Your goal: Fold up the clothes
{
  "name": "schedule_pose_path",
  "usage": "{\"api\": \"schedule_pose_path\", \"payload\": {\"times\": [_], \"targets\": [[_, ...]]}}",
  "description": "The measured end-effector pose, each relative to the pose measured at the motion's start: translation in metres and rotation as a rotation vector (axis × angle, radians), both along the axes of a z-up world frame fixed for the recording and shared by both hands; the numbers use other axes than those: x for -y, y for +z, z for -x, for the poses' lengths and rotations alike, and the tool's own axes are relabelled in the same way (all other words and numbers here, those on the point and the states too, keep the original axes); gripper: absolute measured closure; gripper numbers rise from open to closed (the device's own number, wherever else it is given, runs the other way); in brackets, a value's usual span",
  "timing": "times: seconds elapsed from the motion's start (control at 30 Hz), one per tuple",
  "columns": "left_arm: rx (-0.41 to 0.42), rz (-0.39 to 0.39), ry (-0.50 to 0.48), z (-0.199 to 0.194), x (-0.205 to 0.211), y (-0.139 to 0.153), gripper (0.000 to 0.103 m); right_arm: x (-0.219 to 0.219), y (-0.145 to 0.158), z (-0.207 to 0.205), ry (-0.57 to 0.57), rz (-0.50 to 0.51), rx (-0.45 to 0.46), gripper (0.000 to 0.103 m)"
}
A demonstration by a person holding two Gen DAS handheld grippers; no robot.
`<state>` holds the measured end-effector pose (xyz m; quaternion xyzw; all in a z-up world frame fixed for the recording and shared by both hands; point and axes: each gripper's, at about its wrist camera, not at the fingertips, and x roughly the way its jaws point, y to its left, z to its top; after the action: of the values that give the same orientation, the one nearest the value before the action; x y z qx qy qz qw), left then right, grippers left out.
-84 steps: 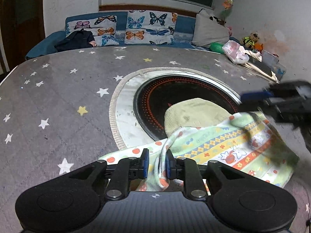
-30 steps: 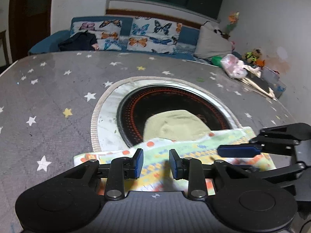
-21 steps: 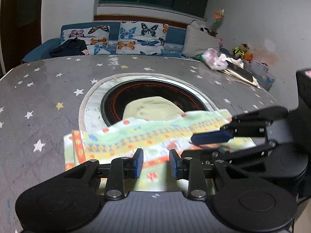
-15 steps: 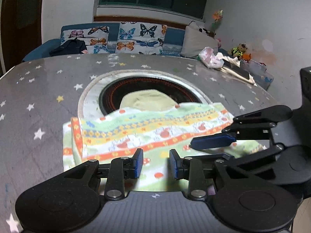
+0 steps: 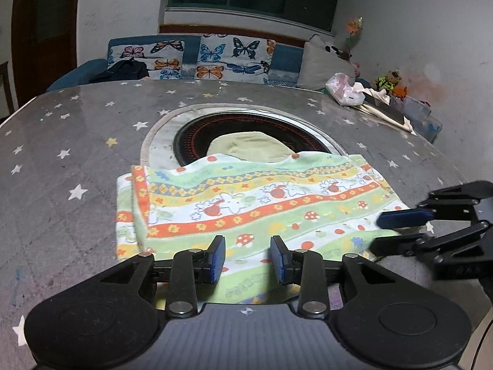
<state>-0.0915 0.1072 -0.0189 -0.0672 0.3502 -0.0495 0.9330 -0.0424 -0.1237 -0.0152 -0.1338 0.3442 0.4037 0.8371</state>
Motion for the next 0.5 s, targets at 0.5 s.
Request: {"api": "schedule_pose_path", "payload": {"times": [0.5], "targets": [[-0.008,0.035,0.086,-0.02,-0.034,0.01,0.062,0.015,0.014,-0.039,-0.074,-0.03,-0.014,0.064]]}}
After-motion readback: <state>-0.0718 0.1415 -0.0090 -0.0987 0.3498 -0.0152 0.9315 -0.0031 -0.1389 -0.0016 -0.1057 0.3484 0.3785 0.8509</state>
